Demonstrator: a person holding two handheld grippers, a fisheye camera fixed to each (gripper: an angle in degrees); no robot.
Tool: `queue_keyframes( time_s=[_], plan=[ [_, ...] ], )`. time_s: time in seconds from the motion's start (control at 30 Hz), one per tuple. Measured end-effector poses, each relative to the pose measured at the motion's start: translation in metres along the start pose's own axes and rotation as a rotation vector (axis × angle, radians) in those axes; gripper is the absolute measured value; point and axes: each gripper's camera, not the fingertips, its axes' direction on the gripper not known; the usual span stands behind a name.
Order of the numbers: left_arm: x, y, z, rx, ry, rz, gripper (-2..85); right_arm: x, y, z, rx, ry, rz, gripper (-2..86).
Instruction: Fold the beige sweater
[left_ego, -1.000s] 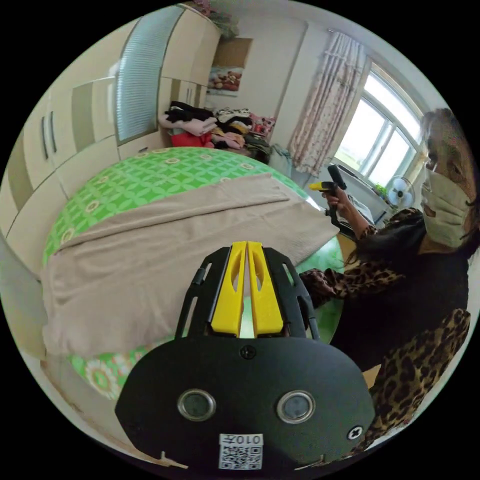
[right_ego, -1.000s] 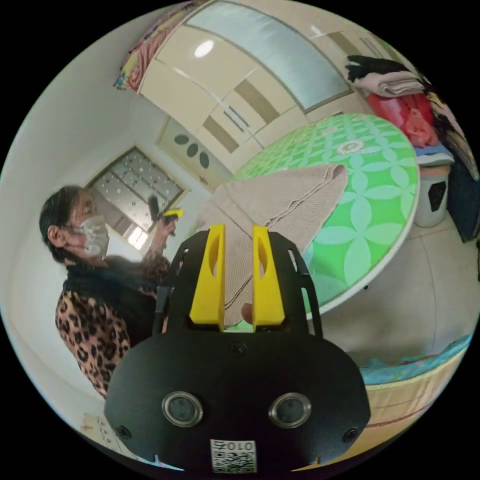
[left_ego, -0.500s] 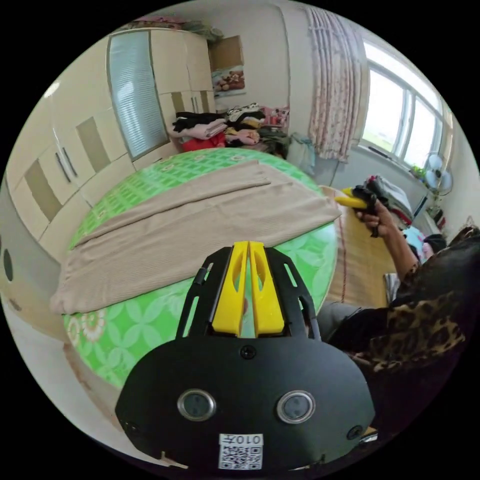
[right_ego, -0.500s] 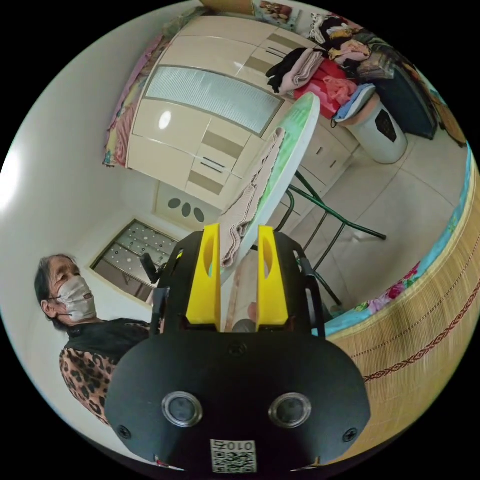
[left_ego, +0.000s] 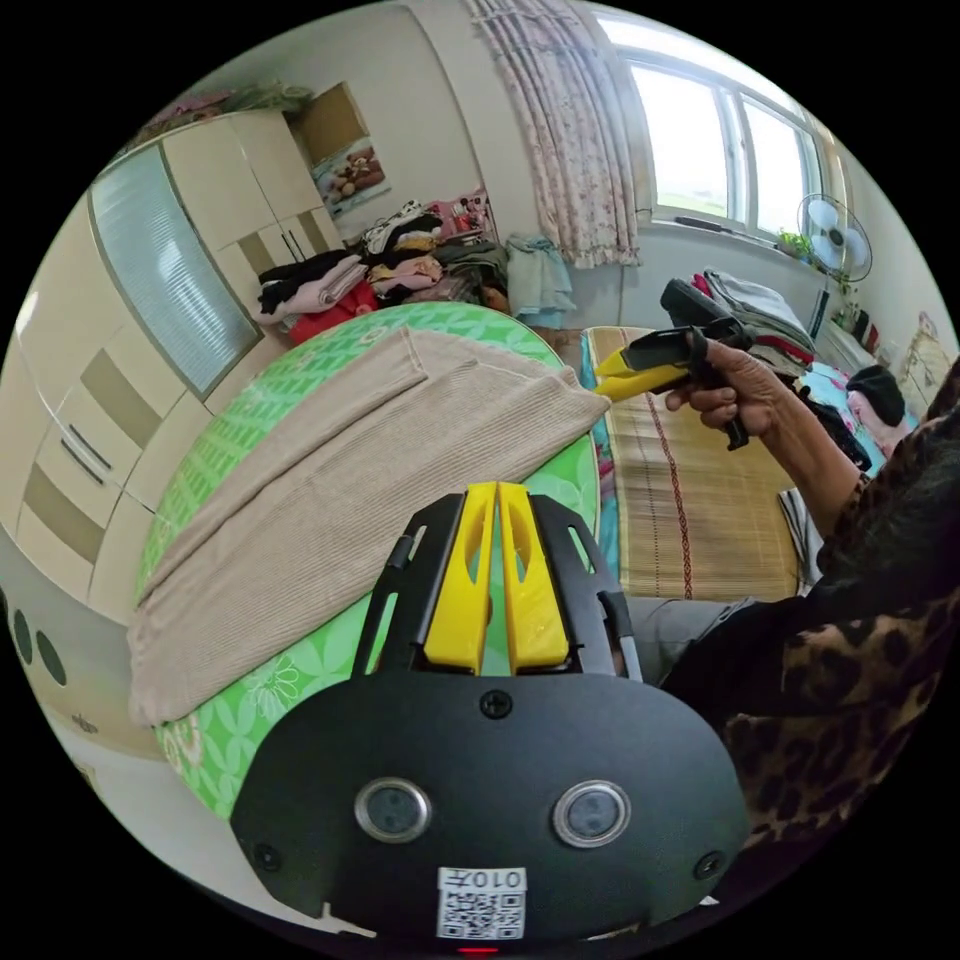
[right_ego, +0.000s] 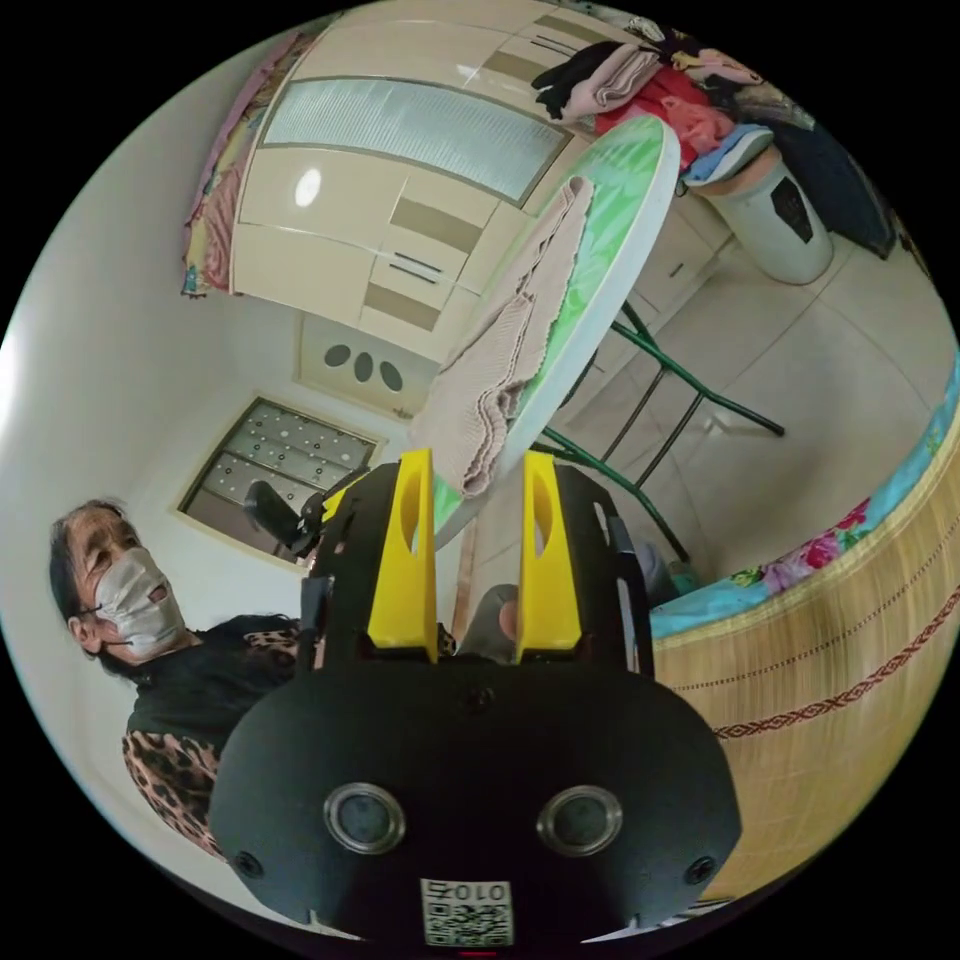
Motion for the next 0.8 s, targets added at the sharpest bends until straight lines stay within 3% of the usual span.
queue_keyframes(
  time_s=[0.27, 0.37, 0.6, 0.8],
  plan=[
    [-0.056, 0.043, -0.023, -0.071, -0.128, -0.200, -0.3, -0.057, -0.005, 0.023, -0.072, 0.198, -0.016, 6.5],
    [-0.081, 0.065, -0.041, -0.076, -0.165, -0.281, -0.3, -0.088, -0.002, 0.002, 0.017, 0.180, -0.051, 3.6],
    [-0.120, 0.109, -0.069, -0.095, -0.155, -0.425, -0.3, -0.164, -0.033, -0.003, -0.084, 0.458, -0.070, 2.8],
    [-0.135, 0.131, -0.090, -0.151, -0.198, -0.426, -0.3, -0.205, -0.063, -0.044, 0.086, 0.564, 0.028, 3.1]
  ],
)
